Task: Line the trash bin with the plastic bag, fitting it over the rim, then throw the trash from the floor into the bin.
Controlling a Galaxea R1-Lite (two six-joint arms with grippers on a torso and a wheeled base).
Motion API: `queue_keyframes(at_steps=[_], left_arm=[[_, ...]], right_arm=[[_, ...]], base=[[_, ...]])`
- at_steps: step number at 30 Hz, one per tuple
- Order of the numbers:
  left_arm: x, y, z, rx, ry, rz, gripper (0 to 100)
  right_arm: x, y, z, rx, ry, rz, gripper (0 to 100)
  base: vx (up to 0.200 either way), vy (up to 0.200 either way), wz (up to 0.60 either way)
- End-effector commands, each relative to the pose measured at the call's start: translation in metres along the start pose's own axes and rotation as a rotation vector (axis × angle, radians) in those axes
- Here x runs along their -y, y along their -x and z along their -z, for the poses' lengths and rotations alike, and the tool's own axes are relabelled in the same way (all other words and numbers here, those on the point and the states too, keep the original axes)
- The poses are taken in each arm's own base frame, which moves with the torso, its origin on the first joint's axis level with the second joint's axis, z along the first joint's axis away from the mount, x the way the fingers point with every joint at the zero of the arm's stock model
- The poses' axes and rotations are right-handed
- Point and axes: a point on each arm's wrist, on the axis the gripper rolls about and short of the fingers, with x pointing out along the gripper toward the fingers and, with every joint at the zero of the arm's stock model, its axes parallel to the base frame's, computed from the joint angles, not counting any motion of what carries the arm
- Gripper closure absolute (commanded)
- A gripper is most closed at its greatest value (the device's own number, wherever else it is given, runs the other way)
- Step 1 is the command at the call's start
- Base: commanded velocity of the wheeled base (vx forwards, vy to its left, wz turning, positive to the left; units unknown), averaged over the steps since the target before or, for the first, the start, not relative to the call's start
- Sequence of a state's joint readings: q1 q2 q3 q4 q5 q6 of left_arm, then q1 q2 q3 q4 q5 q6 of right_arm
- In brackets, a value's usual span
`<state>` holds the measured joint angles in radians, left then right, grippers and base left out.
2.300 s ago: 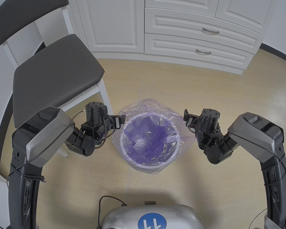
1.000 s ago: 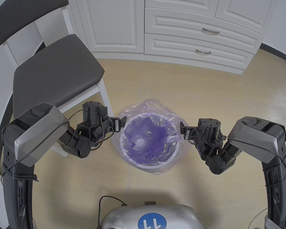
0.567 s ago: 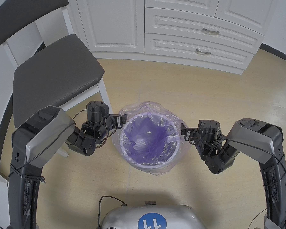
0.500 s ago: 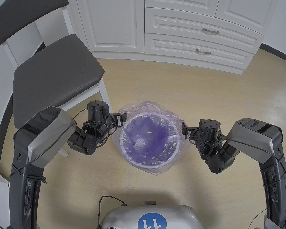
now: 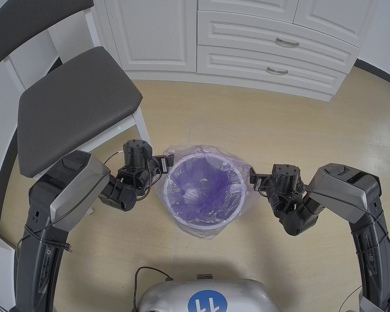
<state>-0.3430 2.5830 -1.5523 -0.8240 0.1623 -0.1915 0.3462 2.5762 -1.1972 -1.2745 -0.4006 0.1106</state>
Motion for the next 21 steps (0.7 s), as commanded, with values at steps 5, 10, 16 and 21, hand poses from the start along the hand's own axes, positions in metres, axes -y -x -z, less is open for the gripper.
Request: queue_keyframes(at_steps=[5,10,16,21], left_arm=[[-0.007,-0.012,0.014,-0.033,-0.002,-0.031,0],[-0.011,-0.021,0.024,-0.063,-0.009,-0.083,0],[-0.014,-0.021,0.030,-0.142,-0.024,-0.112,0],[-0.017,-0.015,0.035,-0.201,-0.042,-0.126,0]], right_arm=[[0.001,-0.004,0.011,-0.011,0.005,0.004,0],[0.002,-0.009,0.020,-0.018,0.006,0.007,0],[0.004,-0.010,0.023,-0.021,0.005,0.008,0],[0.004,-0.009,0.024,-0.025,0.007,0.008,0]], base=[[0.000,0.000,0.00],[0.000,0.000,0.00],[0.000,0.000,0.00],[0.000,0.000,0.00]])
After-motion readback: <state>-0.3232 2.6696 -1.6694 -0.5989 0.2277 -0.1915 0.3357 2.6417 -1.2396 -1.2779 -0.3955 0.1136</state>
